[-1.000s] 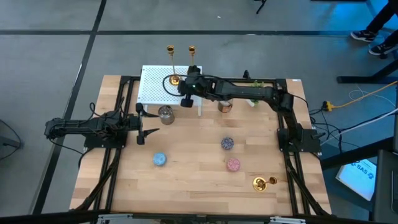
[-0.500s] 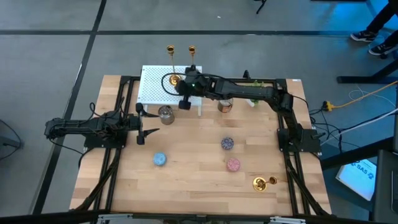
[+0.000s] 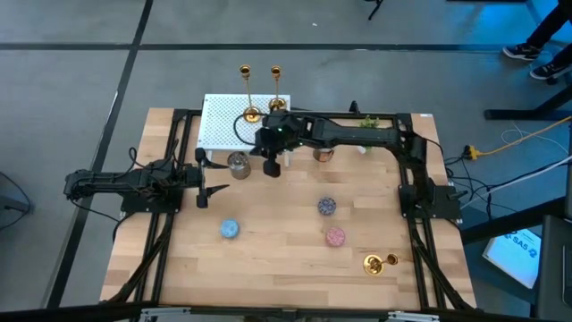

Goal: Pick & Place candle stick holders
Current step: Adjust the left gold candle holder to align with the other gold candle holder

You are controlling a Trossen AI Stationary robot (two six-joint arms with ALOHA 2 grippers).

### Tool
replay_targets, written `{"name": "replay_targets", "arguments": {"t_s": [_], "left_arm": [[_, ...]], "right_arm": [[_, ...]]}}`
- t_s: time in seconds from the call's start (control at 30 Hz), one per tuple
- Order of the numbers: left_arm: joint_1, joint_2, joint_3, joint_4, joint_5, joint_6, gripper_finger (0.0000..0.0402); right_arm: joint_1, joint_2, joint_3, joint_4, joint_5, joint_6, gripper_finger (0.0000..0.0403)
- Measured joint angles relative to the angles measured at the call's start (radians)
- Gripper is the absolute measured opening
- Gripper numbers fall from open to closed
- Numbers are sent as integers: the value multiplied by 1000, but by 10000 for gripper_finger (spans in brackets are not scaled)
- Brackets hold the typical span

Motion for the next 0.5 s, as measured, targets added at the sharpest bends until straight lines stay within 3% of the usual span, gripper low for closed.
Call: {"name": "replay_targets", "arguments": {"t_s": [0.17,0.5], "left_arm": [[0,0,0,0,0,0,274],[-2,3,0,44,29,-58,274]], "right_arm": [[38,-114,-206,145,36,34,3],[85,-517,-739,470,78,106,3]]}}
